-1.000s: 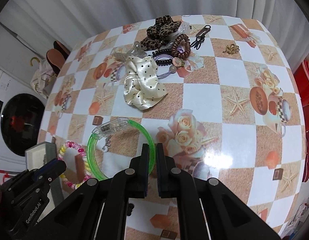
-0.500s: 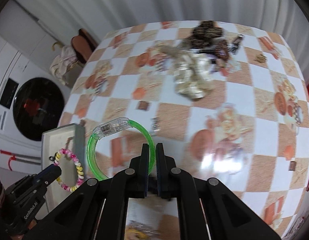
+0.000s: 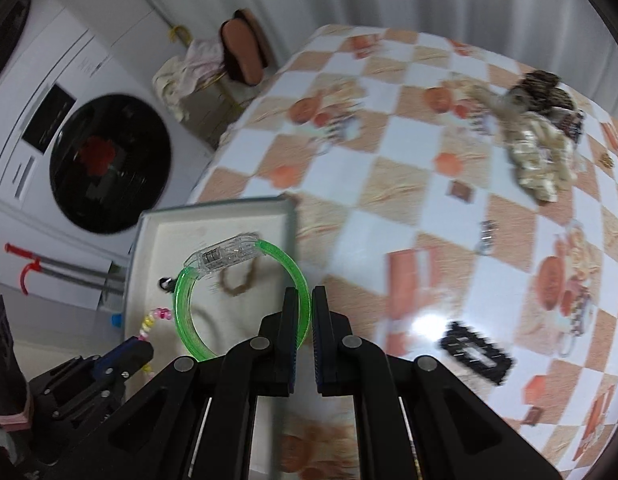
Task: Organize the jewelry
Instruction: 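Carry both bracelets into the white tray and open both tools to release them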
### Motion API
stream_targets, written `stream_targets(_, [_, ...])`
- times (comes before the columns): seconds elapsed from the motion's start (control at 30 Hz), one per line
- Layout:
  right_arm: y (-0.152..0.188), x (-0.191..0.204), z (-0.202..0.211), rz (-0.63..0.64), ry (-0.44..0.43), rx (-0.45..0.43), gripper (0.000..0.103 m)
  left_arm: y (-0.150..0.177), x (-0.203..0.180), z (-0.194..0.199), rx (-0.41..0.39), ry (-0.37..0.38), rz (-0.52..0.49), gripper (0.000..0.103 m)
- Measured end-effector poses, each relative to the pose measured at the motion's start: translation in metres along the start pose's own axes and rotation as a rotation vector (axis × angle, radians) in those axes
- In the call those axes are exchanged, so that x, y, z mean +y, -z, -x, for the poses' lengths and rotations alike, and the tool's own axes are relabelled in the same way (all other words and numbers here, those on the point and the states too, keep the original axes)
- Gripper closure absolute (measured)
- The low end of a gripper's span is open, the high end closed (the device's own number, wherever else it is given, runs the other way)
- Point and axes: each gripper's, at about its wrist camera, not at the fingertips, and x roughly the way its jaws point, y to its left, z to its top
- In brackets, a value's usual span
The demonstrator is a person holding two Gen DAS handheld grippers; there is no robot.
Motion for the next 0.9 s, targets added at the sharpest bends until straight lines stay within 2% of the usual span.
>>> stream_targets(0.27, [0.018, 0.049, -0.045, 0.056, 0.020, 0.087, 0.096, 0.011, 0.032, -0.029, 0.056, -0.036, 0.031, 0.089])
stream_targets(0.53, [0.024, 0.054, -0.081, 0.053, 0.101, 0.156, 0.096, 0.002, 0.037, -0.048, 0.045, -0.068, 0.016, 0.089])
stream_targets(0.9, [0.009, 0.048, -0.092, 0.030, 0.164, 0.126, 0.096, -0.021, 0.039, -0.062, 0.020, -0.101, 0.018, 0.089])
